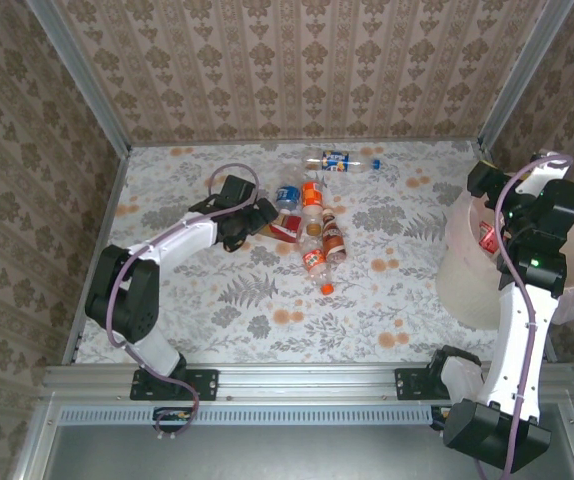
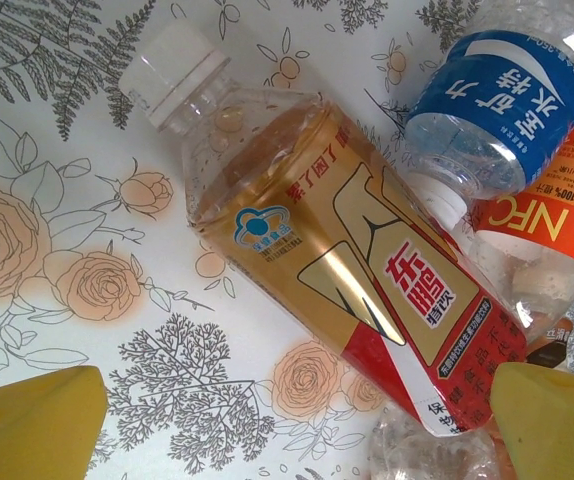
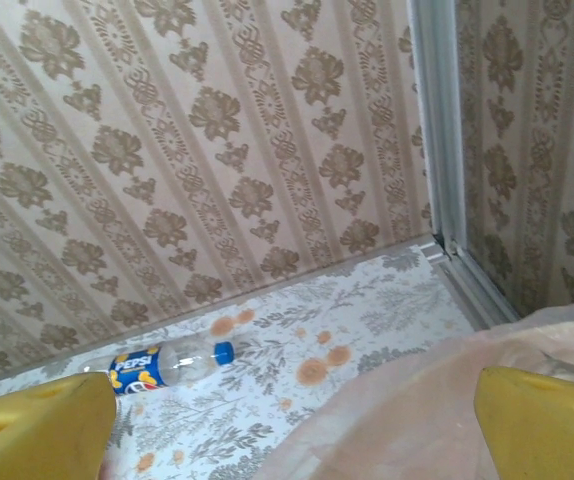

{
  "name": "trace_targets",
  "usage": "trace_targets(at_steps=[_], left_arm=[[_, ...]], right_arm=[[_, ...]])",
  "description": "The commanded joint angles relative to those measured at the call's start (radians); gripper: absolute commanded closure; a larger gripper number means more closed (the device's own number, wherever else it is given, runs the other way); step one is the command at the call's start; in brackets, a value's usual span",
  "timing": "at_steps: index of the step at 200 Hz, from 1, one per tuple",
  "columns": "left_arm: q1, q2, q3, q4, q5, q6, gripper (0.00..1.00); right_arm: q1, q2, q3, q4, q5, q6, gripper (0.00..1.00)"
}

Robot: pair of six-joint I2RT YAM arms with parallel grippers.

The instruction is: Put the plastic bottles in the bin

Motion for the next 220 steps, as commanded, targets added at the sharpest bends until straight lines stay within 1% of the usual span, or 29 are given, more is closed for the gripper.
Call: trace_targets(at_steps=[1, 18, 36, 45, 66, 80, 101, 113, 137, 159, 187, 201, 220], left_arm=[[0.014, 0.024, -0.002, 0.020, 0.056, -0.039, 0.00], [0.020, 0.030, -0.006, 0.039, 0.084, -0.047, 0.00], [0.025, 0.034, -0.005, 0.041, 0.087, -0.055, 0.00], [0.028, 0.033, -0.007, 0.046, 0.083, -0.063, 0.00], [0.034, 0.035, -0.008, 0.047, 0.058, -0.094, 0.00], [0.036, 0.029, -0.014, 0.034, 0.020, -0.136, 0.00], [0.037, 0.008, -0.061, 0.121, -0.011, -0.175, 0.00], [0.036, 0.007, -0.071, 0.166, -0.012, -0.177, 0.00], [0.037, 0.027, -0.056, 0.182, -0.015, -0.185, 0.00], [0.036, 0.049, -0.053, 0.213, -0.017, -0.208, 0.00], [0.039, 0.097, -0.008, 0.188, -0.020, -0.227, 0.00], [0.039, 0.123, 0.013, 0.180, -0.021, -0.246, 0.00], [0.039, 0.157, 0.041, 0.178, -0.029, -0.276, 0.00]], right_arm=[[0.002, -0.013, 0.028, 0.038, -0.058, 0.024, 0.04], [0.006, -0.016, 0.024, 0.042, -0.067, 0.025, 0.01], [0.020, -0.022, 0.018, 0.057, -0.087, 0.034, 0.00], [0.043, -0.022, 0.022, 0.052, -0.073, 0.022, 0.00], [0.156, -0.009, 0.053, -0.007, 0.013, -0.056, 0.00], [0.264, -0.003, 0.071, -0.035, 0.073, -0.124, 0.00], [0.384, 0.007, 0.087, -0.031, 0.110, -0.182, 0.00], [0.434, 0.012, 0.093, -0.015, 0.123, -0.188, 0.00], [0.523, 0.022, 0.090, 0.031, 0.125, -0.192, 0.00], [0.618, 0.032, 0.067, 0.092, 0.165, -0.176, 0.00], [0.738, 0.062, 0.044, 0.117, 0.165, -0.166, 0.00], [0.797, 0.080, 0.039, 0.105, 0.167, -0.205, 0.00], [0.863, 0.100, 0.022, 0.105, 0.218, -0.244, 0.01]])
